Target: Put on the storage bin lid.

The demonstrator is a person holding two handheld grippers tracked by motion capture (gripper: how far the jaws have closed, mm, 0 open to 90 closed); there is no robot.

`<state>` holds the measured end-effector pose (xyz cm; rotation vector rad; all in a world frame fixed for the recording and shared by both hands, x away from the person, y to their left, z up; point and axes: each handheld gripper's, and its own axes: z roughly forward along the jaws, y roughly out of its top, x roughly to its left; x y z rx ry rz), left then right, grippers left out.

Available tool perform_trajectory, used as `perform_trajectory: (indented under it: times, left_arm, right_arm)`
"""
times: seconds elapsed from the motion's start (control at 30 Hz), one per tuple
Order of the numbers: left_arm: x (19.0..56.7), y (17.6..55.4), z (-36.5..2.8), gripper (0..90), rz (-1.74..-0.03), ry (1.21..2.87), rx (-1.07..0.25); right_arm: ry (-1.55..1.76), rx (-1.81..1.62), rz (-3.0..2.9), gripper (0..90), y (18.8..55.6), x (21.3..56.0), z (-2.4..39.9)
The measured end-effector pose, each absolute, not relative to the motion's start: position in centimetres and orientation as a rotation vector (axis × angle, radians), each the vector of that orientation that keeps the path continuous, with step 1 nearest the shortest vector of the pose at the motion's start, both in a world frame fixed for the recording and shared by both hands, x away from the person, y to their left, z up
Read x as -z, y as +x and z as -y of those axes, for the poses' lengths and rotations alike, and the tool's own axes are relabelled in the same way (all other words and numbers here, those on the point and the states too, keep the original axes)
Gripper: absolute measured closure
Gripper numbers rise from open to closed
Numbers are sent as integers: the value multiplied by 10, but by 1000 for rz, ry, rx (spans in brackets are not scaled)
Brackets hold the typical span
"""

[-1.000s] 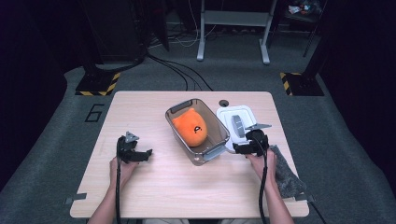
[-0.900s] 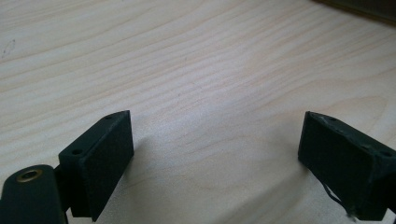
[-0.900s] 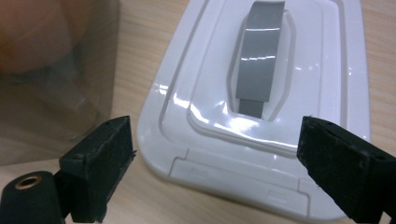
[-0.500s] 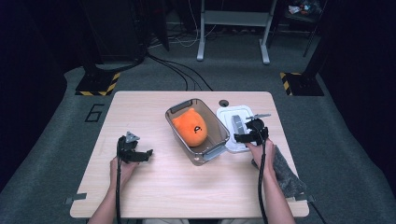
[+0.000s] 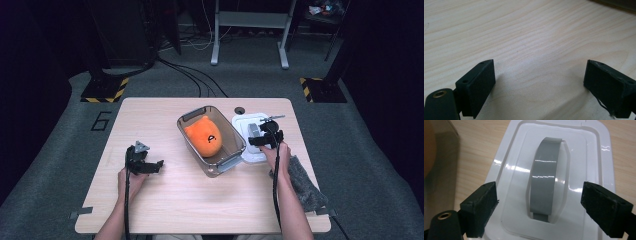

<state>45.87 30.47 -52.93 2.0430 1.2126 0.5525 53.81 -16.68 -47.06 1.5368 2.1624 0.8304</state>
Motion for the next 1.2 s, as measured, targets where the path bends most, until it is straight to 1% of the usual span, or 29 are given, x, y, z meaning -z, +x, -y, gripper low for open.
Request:
perform_trajectory:
  times: [0.1,0.4,0.47,0.5,0.57,0.77,0.87,0.97,1.2]
  left_arm:
    - [529,459,-305,100,-1213,2043,-552]
    - [529,459,-305,101,-1213,2044,-551]
    - [529,459,-305,100,-1213,2044,-551]
    - [529,458,-304,101,-1213,2043,-552]
    - [529,458,-304,101,-1212,2043,-554]
    - [529,458,-304,101,-1213,2043,-553]
    - [529,458,-304,101,-1213,2043,-554]
    - [529,458,-304,101,-1215,2042,-555]
    - [529,458,-304,101,-1214,2042,-554]
  right_arm:
    - [1528,-820,-2153,166,543,473,165]
    - [1591,-779,-2122,354,552,479,156]
    - [1554,-770,-2129,378,555,481,156]
    - [1551,-766,-2130,404,555,481,156]
    - [1581,-753,-2128,419,556,482,154]
    - [1568,-738,-2135,530,557,484,150]
    - [1554,-720,-2133,567,559,487,148]
    - [1565,-713,-2109,638,559,487,149]
    - [1580,-727,-2093,661,560,488,149]
